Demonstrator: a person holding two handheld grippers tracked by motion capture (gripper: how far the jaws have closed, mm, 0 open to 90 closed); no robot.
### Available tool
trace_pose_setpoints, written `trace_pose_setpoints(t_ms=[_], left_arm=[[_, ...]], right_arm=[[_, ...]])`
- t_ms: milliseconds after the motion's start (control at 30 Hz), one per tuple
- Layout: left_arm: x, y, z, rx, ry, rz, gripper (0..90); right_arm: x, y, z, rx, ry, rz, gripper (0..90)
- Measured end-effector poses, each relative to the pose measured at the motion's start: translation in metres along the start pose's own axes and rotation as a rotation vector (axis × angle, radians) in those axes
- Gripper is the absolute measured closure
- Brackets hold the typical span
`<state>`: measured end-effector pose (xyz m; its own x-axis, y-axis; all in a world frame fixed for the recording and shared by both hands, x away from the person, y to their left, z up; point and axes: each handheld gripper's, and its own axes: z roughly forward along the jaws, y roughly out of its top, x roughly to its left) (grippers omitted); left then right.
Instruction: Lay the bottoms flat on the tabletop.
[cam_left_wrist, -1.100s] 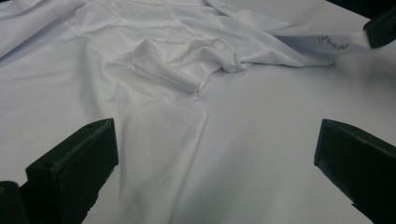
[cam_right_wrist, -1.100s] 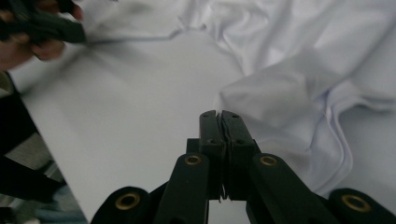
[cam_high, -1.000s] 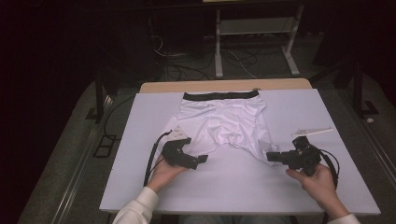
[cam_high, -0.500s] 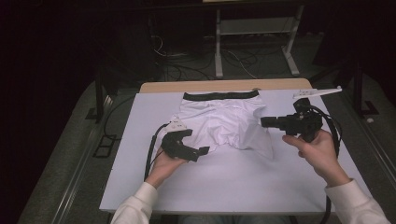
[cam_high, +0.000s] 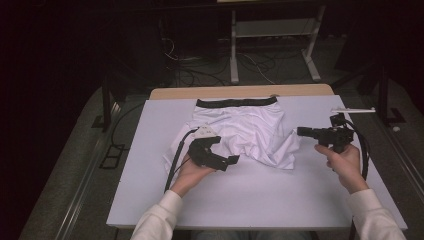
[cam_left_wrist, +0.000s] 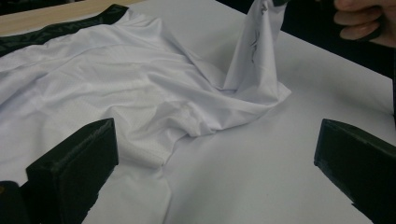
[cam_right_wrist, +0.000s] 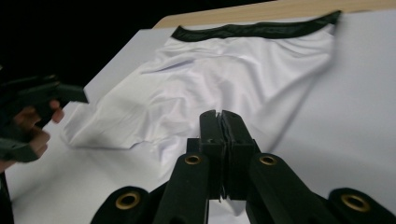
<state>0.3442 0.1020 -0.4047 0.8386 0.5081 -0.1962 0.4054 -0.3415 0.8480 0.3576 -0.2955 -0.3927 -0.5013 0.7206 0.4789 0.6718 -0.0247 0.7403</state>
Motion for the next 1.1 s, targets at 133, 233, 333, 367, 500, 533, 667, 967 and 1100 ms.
trace_pose_setpoints(t_ms=[133,233,333,367,500,533,667,967,1100], left_arm=[[-0.005,0.003,0.010,0.002,-0.015,0.009,0.0],[-0.008,0.004,0.019,0.006,-0.031,0.016,0.0],[-0.013,0.006,0.031,0.018,-0.045,0.021,0.0],[-0.015,0.006,0.035,0.021,-0.053,0.021,0.0],[-0.025,0.008,0.053,0.038,-0.093,0.038,0.0],[-0.028,0.009,0.058,0.046,-0.104,0.042,0.0],[-0.041,0.013,0.077,0.070,-0.147,0.069,0.0],[-0.069,0.021,0.114,0.082,-0.216,0.118,5.3],[-0.077,0.022,0.128,0.094,-0.227,0.134,6.9]], right_arm=[[-0.027,-0.010,-0.003,-0.014,-0.034,0.069,86.9],[-0.038,-0.012,-0.004,-0.024,-0.050,0.089,86.9],[-0.044,-0.013,0.001,-0.021,-0.065,0.097,86.9],[-0.045,-0.013,0.003,-0.021,-0.069,0.097,86.9],[-0.050,-0.011,0.013,-0.014,-0.084,0.092,86.9],[-0.051,-0.011,0.016,-0.011,-0.088,0.093,86.9],[-0.058,-0.011,0.024,-0.006,-0.100,0.102,86.9],[-0.061,-0.012,0.024,-0.005,-0.096,0.109,86.8],[-0.061,-0.013,0.025,0.004,-0.097,0.107,86.8]])
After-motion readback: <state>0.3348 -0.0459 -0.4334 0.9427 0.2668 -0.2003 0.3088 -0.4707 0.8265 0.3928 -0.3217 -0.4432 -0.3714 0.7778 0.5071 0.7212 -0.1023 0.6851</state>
